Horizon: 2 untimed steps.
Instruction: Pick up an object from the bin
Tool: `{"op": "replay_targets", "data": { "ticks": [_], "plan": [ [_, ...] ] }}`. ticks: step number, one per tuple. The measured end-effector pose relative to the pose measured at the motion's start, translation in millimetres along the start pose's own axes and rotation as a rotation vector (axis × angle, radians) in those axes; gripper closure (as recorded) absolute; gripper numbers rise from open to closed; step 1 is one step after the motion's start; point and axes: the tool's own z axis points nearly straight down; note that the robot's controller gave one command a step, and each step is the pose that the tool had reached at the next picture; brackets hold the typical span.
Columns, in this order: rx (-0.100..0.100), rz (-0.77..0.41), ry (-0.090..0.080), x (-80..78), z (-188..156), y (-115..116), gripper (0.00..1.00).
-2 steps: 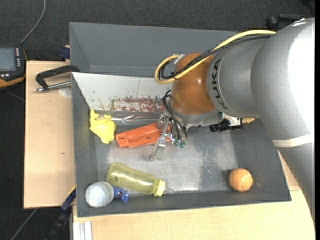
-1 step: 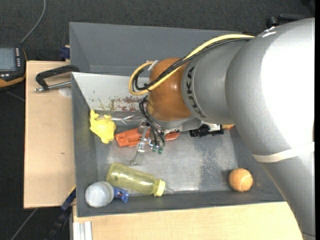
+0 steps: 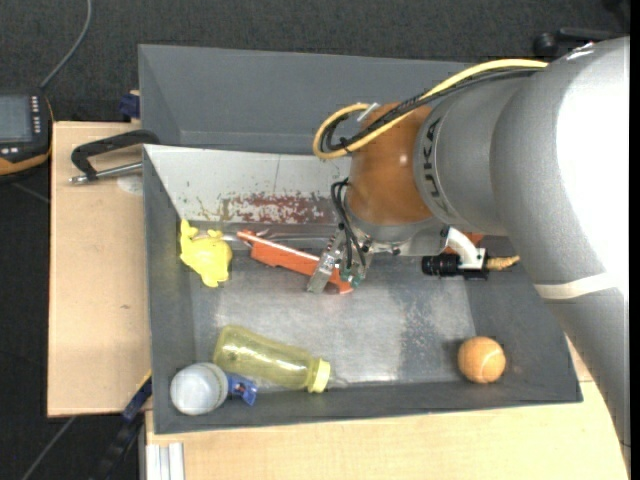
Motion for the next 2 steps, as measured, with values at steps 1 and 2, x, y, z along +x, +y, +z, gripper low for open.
{"op": "replay_targets", "data": {
  "ticks": [1,2],
  "plan": [
    [0.0,0.0,0.0,0.0,0,0,1.0],
    [0.002,0.031,0.004,3.7,-52,-1,1.0]
  ]
}}
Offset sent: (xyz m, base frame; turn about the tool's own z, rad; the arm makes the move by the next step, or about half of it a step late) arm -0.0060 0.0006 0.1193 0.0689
